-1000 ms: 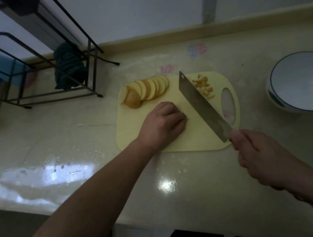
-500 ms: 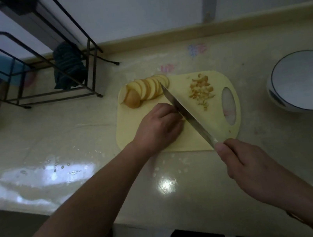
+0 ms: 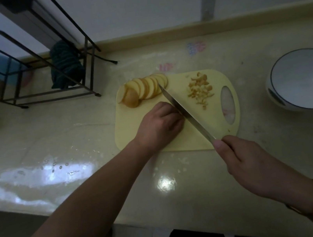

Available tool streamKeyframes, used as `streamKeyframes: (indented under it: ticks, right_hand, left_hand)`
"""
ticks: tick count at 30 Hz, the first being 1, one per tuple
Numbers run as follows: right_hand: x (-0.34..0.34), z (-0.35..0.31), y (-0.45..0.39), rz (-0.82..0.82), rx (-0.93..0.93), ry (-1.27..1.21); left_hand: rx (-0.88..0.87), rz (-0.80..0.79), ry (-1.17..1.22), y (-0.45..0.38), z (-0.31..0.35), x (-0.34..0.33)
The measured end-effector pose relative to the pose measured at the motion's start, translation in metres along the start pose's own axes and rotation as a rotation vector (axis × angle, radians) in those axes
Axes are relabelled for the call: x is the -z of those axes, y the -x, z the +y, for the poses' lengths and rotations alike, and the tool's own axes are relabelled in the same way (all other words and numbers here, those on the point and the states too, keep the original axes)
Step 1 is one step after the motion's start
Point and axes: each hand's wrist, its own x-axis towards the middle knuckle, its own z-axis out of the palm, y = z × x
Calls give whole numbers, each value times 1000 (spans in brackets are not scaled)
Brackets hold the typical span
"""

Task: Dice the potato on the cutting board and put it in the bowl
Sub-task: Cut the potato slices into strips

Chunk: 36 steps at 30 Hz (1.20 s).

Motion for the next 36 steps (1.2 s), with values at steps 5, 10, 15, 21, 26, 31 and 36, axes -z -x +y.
streamKeyframes:
  ticks: [5, 10, 15, 21, 26, 31, 36]
  right_hand:
    - [4, 6, 9, -18, -8, 15]
    - [6, 9, 20, -34, -8, 8]
    - [-3, 6, 3, -26, -16, 40]
    - [9, 11, -7, -41, -60, -39]
    - [21, 15, -8, -36, -98, -98]
    - [14, 9, -2, -39, -57, -81]
    - [8, 3, 5, -25, 6, -60]
  left_hand:
    - [23, -24, -7, 0, 1, 0]
    - [17, -20, -5, -1, 2, 3]
    - [23, -44, -7, 0, -1, 2]
    - [18, -21, -6, 0, 3, 5]
    - [44, 0, 7, 0, 8, 6]
    - [54, -4, 15, 0, 10, 10]
    - [115, 51, 4, 11, 6, 18]
